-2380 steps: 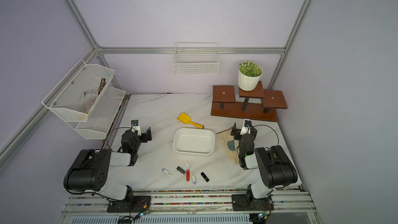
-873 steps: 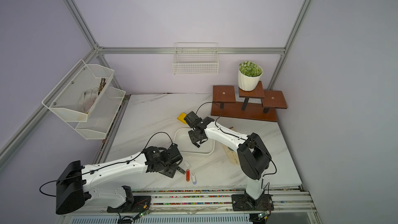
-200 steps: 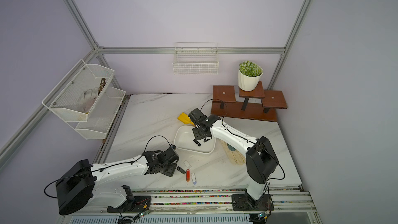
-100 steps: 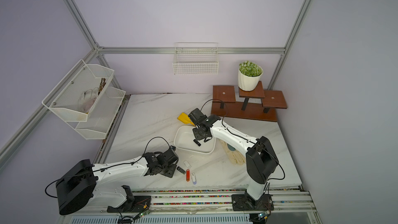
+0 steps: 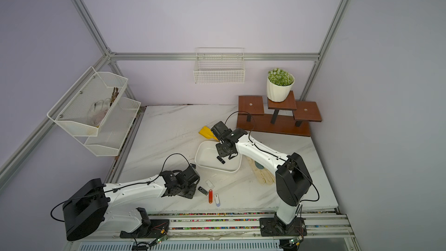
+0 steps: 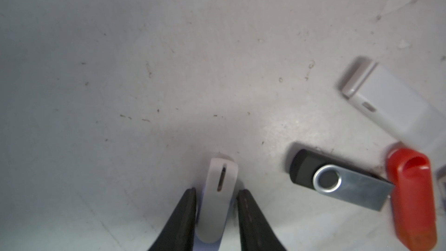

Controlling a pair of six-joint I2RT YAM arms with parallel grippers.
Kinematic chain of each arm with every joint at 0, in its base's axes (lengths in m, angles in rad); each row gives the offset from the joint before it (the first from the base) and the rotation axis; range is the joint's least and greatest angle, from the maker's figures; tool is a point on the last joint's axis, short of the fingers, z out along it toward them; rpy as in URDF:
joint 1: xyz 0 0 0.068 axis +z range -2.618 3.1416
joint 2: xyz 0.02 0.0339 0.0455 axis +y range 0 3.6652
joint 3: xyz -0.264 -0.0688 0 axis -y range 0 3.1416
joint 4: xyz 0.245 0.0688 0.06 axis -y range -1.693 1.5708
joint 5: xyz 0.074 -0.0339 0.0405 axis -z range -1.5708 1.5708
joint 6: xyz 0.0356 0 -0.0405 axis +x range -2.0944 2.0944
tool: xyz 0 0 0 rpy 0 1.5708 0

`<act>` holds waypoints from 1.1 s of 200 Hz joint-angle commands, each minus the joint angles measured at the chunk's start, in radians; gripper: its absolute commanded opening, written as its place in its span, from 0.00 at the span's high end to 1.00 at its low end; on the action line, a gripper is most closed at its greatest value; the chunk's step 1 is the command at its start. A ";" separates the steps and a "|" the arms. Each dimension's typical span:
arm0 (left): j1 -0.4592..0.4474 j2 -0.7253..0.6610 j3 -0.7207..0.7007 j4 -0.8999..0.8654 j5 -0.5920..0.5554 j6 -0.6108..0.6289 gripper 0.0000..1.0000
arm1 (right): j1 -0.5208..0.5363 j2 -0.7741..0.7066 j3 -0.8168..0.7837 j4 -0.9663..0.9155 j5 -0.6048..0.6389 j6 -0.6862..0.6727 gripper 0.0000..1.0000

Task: Put the usb flash drive into the storage box
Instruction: Pick up the USB flash from the center of the board, then place the USB flash in the storage box.

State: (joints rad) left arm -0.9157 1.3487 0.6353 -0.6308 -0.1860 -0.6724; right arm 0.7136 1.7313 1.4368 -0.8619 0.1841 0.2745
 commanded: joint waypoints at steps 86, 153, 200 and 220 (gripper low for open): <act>0.008 0.045 0.112 -0.132 -0.018 -0.013 0.95 | -0.007 -0.049 0.002 -0.022 -0.001 -0.006 0.68; 0.023 -0.055 0.347 -0.319 -0.123 0.055 0.96 | -0.009 -0.063 -0.002 -0.029 0.014 0.007 0.68; 0.150 0.105 0.595 -0.278 -0.116 0.263 0.96 | -0.019 -0.101 -0.038 -0.035 0.031 0.048 0.66; 0.192 0.216 0.677 -0.245 -0.069 0.328 0.96 | -0.038 -0.138 -0.062 -0.036 0.035 0.063 0.66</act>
State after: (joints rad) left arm -0.7670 1.4460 1.2304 -0.9146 -0.2844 -0.4767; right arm 0.7021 1.6535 1.4033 -0.8833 0.1936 0.3035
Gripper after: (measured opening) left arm 0.191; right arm 0.339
